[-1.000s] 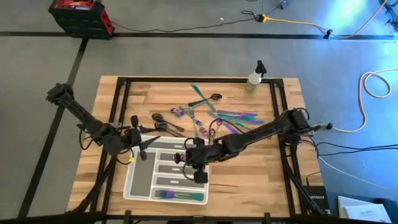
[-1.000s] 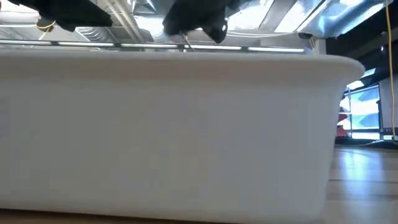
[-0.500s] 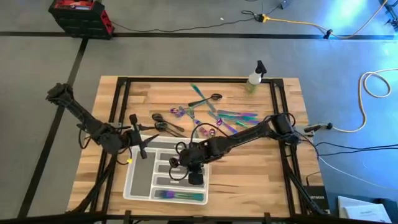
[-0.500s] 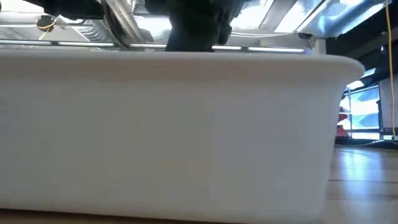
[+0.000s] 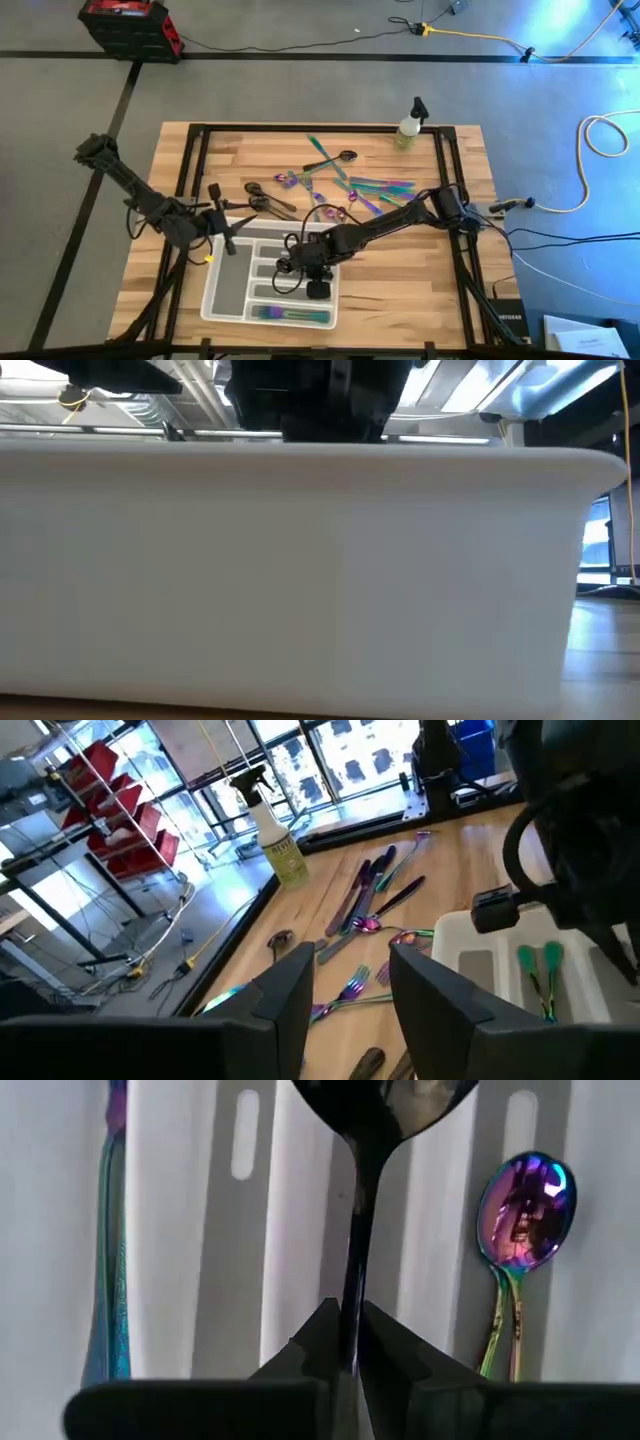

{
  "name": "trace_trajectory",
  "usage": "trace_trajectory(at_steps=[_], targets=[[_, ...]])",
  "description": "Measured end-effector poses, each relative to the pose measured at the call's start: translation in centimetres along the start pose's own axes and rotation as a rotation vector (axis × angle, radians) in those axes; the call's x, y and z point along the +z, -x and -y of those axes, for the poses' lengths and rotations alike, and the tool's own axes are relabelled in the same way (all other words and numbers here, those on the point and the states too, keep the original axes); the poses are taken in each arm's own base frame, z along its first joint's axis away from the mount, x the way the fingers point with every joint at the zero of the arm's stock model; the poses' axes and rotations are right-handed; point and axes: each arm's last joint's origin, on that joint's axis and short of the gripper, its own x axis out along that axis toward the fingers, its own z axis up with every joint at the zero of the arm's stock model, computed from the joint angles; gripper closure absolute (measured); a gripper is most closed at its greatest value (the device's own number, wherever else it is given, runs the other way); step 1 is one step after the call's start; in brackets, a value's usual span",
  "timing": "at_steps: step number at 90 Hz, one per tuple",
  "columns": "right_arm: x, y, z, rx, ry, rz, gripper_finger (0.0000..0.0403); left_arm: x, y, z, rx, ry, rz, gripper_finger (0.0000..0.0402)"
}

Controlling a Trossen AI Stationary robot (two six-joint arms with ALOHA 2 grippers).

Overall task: Sort silverware
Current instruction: Put the black spoon into the white silverware tray, then put the blue spoon into the white silverware tray

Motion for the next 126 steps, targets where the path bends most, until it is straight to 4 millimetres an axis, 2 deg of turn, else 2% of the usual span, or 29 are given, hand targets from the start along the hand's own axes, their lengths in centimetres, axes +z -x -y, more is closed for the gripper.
trace_trajectory(at_steps=[22, 65, 91, 126], targets=[[0.46, -0.03, -0.18, 0.017, 0.030, 0.048, 0.0391, 0.00, -0.01, 0.00, 0.000, 0.000, 0.000, 0.0283], [0.37, -0.25, -0.11, 0.013, 0.055, 0.039, 0.0390, 0.00, -0.01, 0.00, 0.000, 0.012, 0.000, 0.0283], [0.36, -0.25, -0.15, 0.011, 0.059, 0.039, 0.0368, 0.01, -0.01, 0.00, -0.001, 0.026, 0.000, 0.0283], [0.37, -0.25, -0.14, 0.005, 0.065, 0.042, 0.0366, -0.19, 0.00, 0.02, -0.002, 0.024, -0.012, 0.0283]])
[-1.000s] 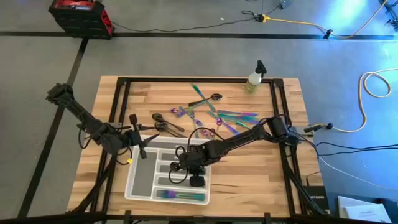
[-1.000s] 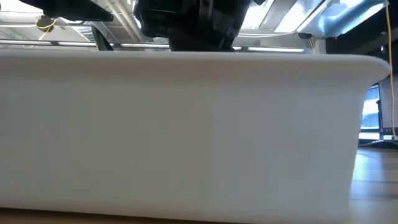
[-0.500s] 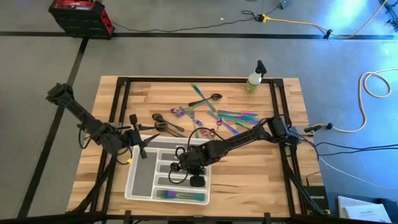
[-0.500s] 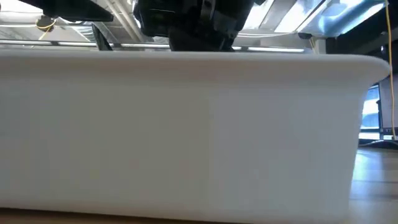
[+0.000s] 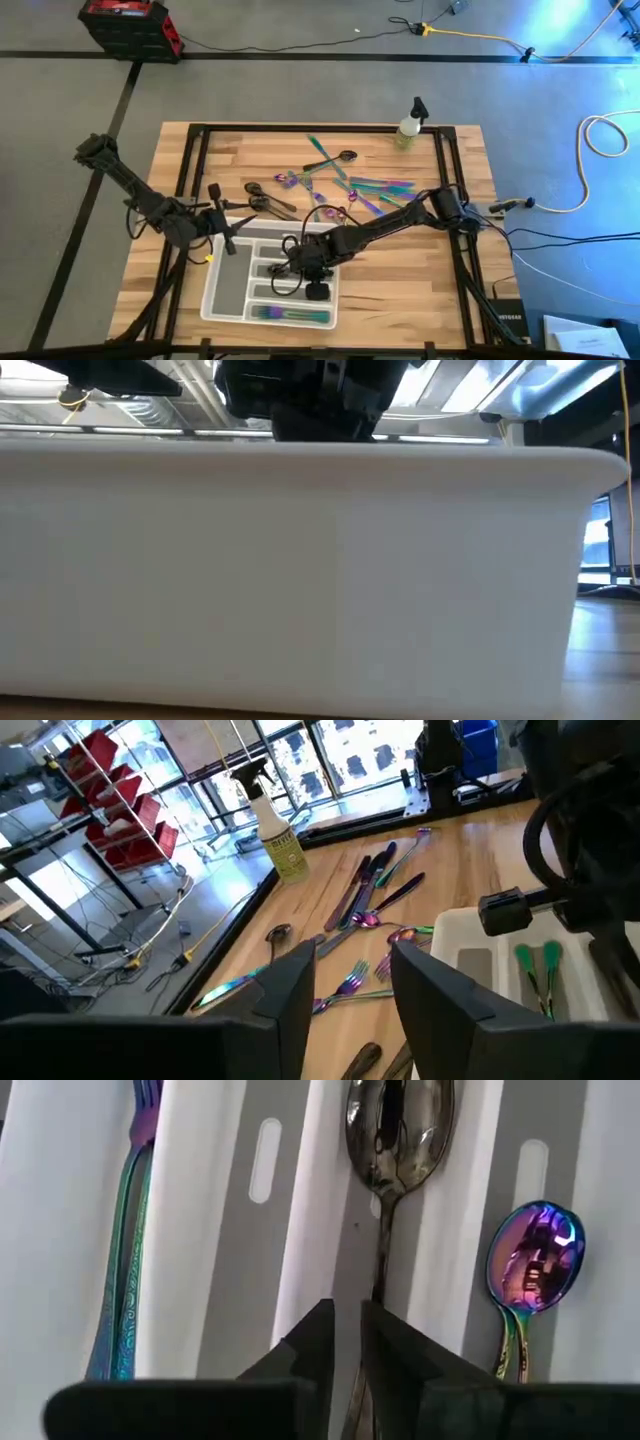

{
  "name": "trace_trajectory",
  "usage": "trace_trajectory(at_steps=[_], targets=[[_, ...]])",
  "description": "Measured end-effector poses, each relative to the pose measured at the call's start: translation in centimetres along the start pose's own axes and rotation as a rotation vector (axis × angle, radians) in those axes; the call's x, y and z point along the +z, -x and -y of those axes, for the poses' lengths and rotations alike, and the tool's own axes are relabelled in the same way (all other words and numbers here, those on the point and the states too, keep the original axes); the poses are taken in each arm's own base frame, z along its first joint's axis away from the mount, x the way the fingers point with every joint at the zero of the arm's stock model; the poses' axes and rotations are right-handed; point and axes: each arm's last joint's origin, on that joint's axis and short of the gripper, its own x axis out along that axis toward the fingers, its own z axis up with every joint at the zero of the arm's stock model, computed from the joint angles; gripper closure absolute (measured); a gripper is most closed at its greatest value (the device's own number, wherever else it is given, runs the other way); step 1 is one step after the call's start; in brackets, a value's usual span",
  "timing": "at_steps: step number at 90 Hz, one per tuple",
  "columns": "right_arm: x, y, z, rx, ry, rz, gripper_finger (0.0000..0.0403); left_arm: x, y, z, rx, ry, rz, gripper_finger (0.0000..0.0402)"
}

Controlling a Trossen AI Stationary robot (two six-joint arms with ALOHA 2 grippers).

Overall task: Sort silverware
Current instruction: Put the blue spoon into the white silverware tray

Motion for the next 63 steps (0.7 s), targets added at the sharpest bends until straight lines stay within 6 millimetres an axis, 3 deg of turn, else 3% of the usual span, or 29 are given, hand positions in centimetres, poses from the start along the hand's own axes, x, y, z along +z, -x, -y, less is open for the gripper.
trace_trajectory(at_steps=[10, 23, 33, 51, 63], targets=[[0.5, 0.8, -0.2, -0.004, 0.050, -0.004, 0.0366, 0.0, 0.0, 0.0, 0.000, -0.001, -0.001, 0.0283], [2.4, 5.4, -0.8, -0.151, 0.134, 0.055, 0.0366, -0.1, 0.0, 0.0, -0.001, -0.007, -0.004, 0.0283], [2.5, 7.8, -0.5, -0.343, 0.195, 0.072, 0.0366, -0.5, 0.0, 0.0, -0.002, -0.025, -0.030, 0.0283], [2.2, 9.3, 1.3, -0.525, 0.236, 0.015, 0.0366, -1.2, 0.0, 0.0, 0.001, -0.021, -0.069, 0.0283], [1.0, 7.9, 4.0, -0.446, 0.279, -0.101, 0.0366, -1.3, 0.0, 0.0, 0.002, -0.014, -0.072, 0.0283]])
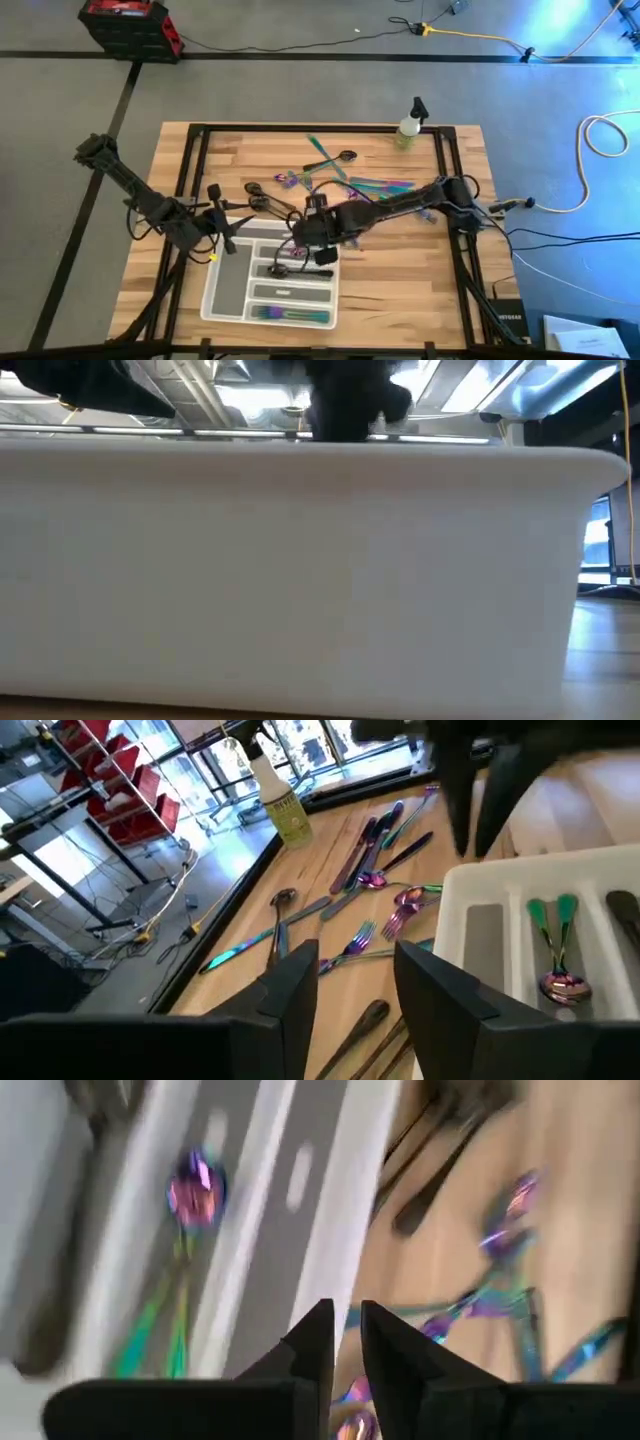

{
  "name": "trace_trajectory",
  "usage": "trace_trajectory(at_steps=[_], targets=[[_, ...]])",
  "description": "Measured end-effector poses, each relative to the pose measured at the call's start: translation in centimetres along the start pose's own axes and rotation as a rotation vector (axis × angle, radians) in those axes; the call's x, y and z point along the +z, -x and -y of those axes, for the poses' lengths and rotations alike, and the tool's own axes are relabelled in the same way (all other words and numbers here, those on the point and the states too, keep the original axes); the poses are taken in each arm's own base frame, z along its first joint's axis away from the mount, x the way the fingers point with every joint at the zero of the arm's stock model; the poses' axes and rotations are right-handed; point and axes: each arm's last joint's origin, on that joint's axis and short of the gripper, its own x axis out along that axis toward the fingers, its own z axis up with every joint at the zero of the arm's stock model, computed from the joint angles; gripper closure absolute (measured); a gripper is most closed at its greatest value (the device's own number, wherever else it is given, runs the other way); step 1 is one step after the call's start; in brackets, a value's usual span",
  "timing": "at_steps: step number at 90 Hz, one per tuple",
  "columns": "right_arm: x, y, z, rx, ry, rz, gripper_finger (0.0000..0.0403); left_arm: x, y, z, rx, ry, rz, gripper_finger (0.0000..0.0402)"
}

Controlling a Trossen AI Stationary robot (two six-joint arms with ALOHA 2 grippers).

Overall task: Sort silverware
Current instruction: Put the blue spoon into the white silverware tray

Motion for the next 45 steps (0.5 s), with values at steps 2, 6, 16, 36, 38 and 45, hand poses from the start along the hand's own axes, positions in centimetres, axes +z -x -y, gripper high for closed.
trace_trajectory(at_steps=[2, 6, 16, 36, 38, 45], targets=[[-0.3, -0.4, 0.3, 0.007, -0.006, -0.013, 0.0366, 0.0, 0.0, 0.0, 0.000, 0.004, 0.000, 0.0283], [-1.1, -1.3, 0.9, 0.006, -0.029, -0.037, 0.0366, 0.0, 0.0, 0.0, 0.000, 0.006, -0.002, 0.0283], [-3.6, -2.2, 2.5, -0.015, -0.089, -0.100, 0.0366, -0.4, 0.0, 0.0, 0.002, 0.007, -0.016, 0.0283], [-9.9, -2.2, 7.1, -0.186, -0.474, 0.107, 0.0366, -0.9, -0.1, 0.1, 0.004, 0.003, -0.025, 0.0283], [-10.8, -2.3, 7.8, -0.194, -0.575, 0.125, 0.0366, -0.9, -0.1, 0.1, 0.003, 0.004, -0.024, 0.0283], [-13.5, -3.2, 9.1, -0.162, -0.938, 0.150, 0.0366, -0.9, -0.1, 0.1, 0.004, 0.009, -0.022, 0.0283]])
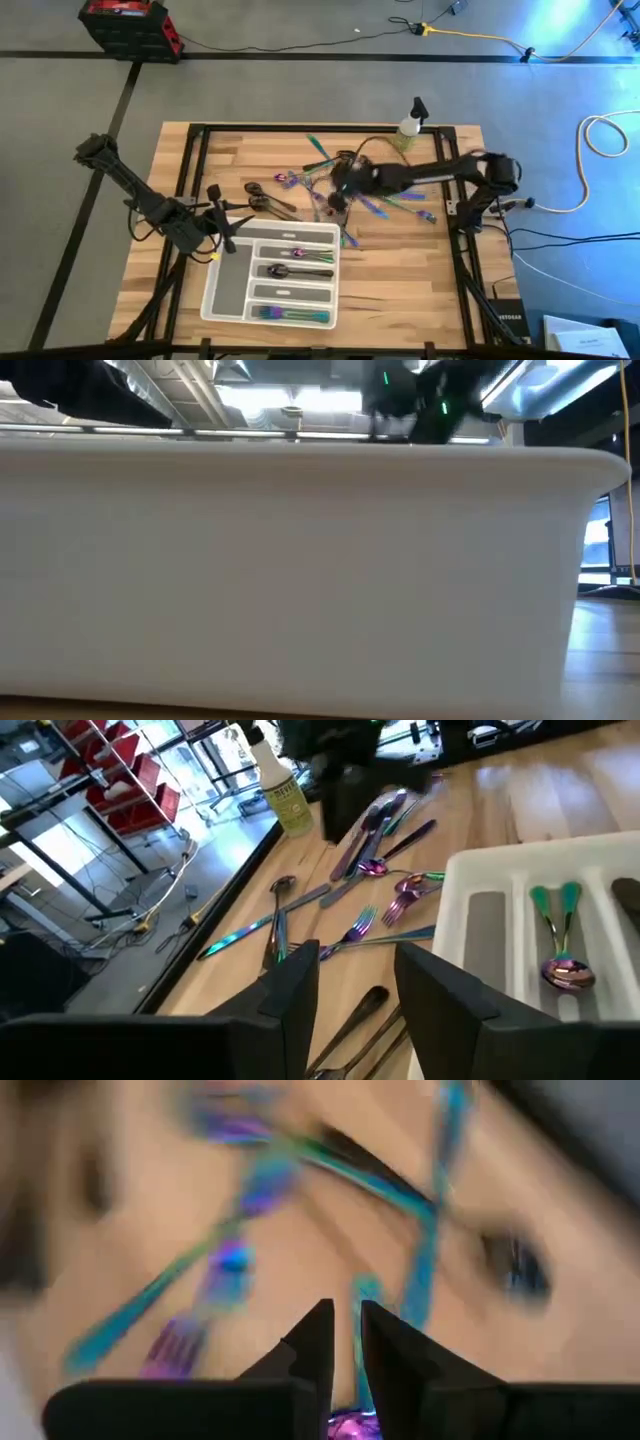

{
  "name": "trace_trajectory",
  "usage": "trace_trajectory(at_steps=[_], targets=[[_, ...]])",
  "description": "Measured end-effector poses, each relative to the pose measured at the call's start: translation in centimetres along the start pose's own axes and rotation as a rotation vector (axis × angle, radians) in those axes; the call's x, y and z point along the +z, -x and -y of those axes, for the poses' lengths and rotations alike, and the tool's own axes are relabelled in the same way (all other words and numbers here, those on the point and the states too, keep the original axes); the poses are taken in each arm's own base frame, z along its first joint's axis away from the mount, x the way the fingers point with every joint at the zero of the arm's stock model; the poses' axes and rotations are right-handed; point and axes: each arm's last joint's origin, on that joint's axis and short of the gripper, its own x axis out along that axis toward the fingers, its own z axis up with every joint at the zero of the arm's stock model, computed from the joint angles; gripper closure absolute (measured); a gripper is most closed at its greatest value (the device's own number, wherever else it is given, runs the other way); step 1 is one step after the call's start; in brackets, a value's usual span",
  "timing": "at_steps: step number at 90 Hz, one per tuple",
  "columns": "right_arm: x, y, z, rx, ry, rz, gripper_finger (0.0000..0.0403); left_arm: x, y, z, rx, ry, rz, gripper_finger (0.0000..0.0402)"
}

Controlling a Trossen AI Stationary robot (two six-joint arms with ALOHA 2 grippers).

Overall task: Sort silverware
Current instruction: Put the blue spoon into the white silverware tray

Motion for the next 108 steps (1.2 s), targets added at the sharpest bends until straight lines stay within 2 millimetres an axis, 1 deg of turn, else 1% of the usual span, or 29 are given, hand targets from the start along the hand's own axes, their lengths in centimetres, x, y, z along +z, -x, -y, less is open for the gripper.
trace_trajectory(at_steps=[5, 9, 16, 25, 41, 54, 63, 76, 88, 97, 108], targets=[[-0.6, -0.7, 1.2, 0.038, -0.209, -0.036, 0.0366, 0.0, 0.0, 0.0, 0.008, -0.002, 0.001, 0.0283], [-1.0, -1.1, 1.7, 0.089, -0.311, -0.077, 0.0366, 0.0, 0.0, 0.0, 0.017, -0.001, 0.002, 0.0283], [-1.4, -1.8, 2.4, 0.140, -0.379, -0.122, 0.0366, 0.0, 0.0, -0.1, 0.026, -0.001, 0.004, 0.0283], [-1.3, -2.0, 2.5, 0.156, -0.454, -0.099, 0.0366, 0.0, 0.0, -0.1, 0.027, 0.002, 0.004, 0.0283], [-1.6, -1.7, 1.4, 0.192, -0.434, -0.095, 0.0366, 0.0, 0.0, -0.1, 0.027, 0.006, 0.004, 0.0283], [-2.3, -1.2, 0.1, 0.161, -0.391, -0.064, 0.0365, 0.0, 0.0, -0.1, 0.027, 0.006, 0.003, 0.0283], [-3.0, -0.9, -0.4, 0.087, -0.384, -0.050, 0.0365, 0.0, 0.0, -0.1, 0.027, 0.006, 0.003, 0.0283], [-4.3, -0.4, -0.9, -0.044, -0.469, -0.037, 0.0365, 0.0, 0.0, -0.1, 0.027, 0.006, 0.003, 0.0283], [-5.2, 0.2, -1.8, -0.076, -0.486, -0.015, 0.0364, 0.0, 0.0, -0.1, 0.027, 0.006, 0.003, 0.0283], [-5.4, 0.5, -2.5, -0.090, -0.490, 0.038, 0.0345, 0.0, 0.0, -0.1, 0.027, 0.008, 0.003, 0.0283], [-5.8, 0.7, -3.0, -0.091, -0.527, 0.055, 0.0296, 0.0, 0.0, -0.1, 0.027, 0.007, 0.003, 0.0283]])
